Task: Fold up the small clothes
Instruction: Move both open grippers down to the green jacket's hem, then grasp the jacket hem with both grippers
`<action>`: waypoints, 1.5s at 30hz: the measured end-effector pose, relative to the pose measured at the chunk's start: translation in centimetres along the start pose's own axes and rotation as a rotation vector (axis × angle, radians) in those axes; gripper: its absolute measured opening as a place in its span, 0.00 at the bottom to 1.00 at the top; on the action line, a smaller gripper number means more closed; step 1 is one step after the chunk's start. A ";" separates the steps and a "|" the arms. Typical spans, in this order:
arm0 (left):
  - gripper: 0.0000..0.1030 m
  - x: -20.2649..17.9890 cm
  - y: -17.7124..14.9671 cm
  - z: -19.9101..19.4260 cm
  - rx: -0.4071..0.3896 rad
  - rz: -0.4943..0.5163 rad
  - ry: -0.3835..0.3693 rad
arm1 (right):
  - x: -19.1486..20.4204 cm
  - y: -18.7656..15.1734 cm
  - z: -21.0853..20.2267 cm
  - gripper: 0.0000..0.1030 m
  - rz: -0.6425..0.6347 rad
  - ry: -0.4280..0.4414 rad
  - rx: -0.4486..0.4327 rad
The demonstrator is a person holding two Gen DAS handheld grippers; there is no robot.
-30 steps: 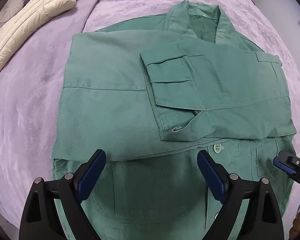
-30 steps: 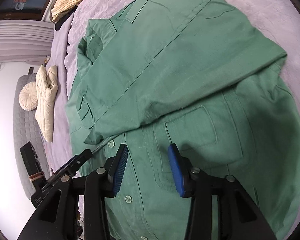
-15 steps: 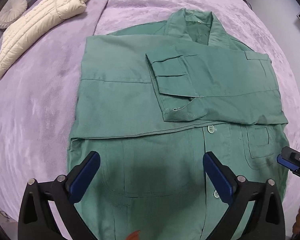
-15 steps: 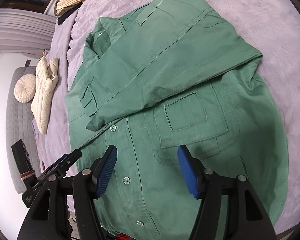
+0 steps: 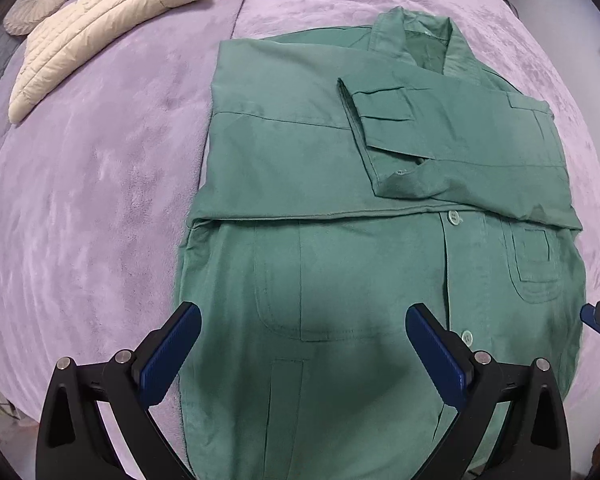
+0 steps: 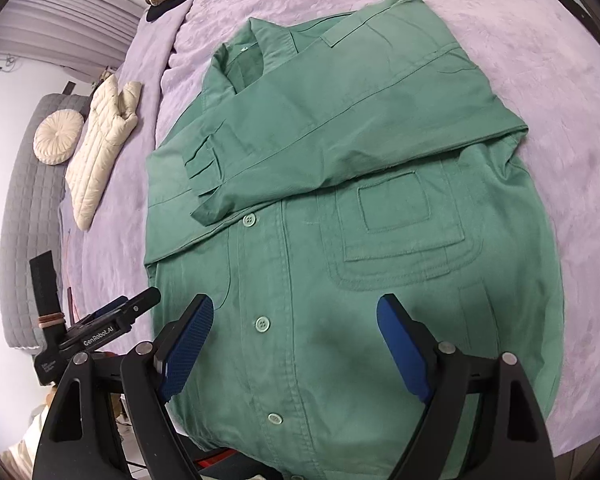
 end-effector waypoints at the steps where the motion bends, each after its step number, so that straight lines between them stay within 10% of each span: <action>1: 1.00 0.1 -0.4 -0.2 -0.006 0.012 -0.011 | 0.1 -0.5 -0.1 0.85 0.008 0.005 0.000; 3: 1.00 0.4 -1.2 -0.6 -0.016 0.040 -0.030 | 0.2 -1.6 -0.2 1.00 0.034 0.019 0.007; 23: 1.00 5.4 -11.1 -1.0 0.024 -0.036 -0.071 | 0.2 -6.8 0.4 1.00 0.045 0.067 0.110; 40: 1.00 3.5 -21.7 3.5 0.165 -0.160 -0.101 | -17.9 -11.4 -3.2 1.00 0.178 -0.188 0.086; 45: 1.00 2.4 -22.1 4.8 0.166 -0.177 -0.136 | -20.4 -11.7 -2.2 1.00 0.226 -0.130 0.114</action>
Point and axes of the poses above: each gripper's, at about its wrist camera, not at the fingertips, and z roughly the way its jaws point, x to its left, y to its top, the point moved 2 cm from there along z, roughly the way its jaws point, and after that the axes turned 10 degrees about z, right-handed, at the moved point
